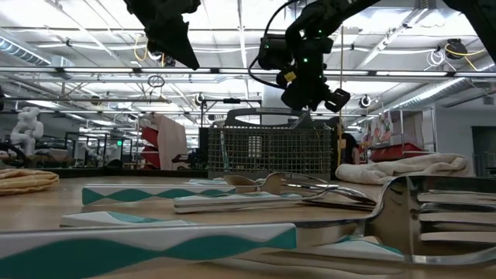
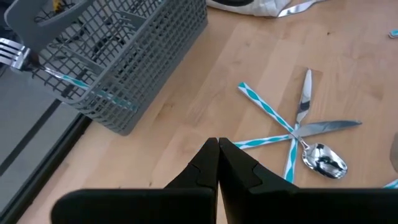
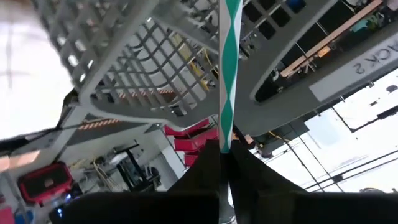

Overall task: Sort silverware
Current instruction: Put the spoon into the silverware basket

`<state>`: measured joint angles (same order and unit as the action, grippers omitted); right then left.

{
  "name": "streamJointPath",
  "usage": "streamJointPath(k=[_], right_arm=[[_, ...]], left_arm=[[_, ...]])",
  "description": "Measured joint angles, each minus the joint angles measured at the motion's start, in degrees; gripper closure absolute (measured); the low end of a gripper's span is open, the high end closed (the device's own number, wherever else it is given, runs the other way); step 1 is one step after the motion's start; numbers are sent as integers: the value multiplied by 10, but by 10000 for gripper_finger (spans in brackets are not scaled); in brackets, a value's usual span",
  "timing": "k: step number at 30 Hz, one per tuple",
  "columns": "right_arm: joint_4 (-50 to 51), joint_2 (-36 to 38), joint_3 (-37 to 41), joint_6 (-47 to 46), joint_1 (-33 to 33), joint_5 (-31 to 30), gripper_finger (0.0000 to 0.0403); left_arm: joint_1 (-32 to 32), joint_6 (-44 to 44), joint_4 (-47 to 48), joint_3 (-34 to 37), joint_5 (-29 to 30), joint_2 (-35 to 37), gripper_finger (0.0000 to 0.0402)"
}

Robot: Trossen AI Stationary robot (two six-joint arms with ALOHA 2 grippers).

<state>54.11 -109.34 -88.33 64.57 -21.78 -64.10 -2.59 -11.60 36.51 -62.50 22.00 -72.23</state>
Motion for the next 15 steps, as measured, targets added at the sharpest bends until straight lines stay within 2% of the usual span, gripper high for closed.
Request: streamJointPath(k=[3,15], right_arm=[[-6,0,0,-10,0,12,398],[0,0,0,6,-1,34,324]], left_arm=[[0,0,0,0,2,0,393],[0,0,0,0,4,0,393]])
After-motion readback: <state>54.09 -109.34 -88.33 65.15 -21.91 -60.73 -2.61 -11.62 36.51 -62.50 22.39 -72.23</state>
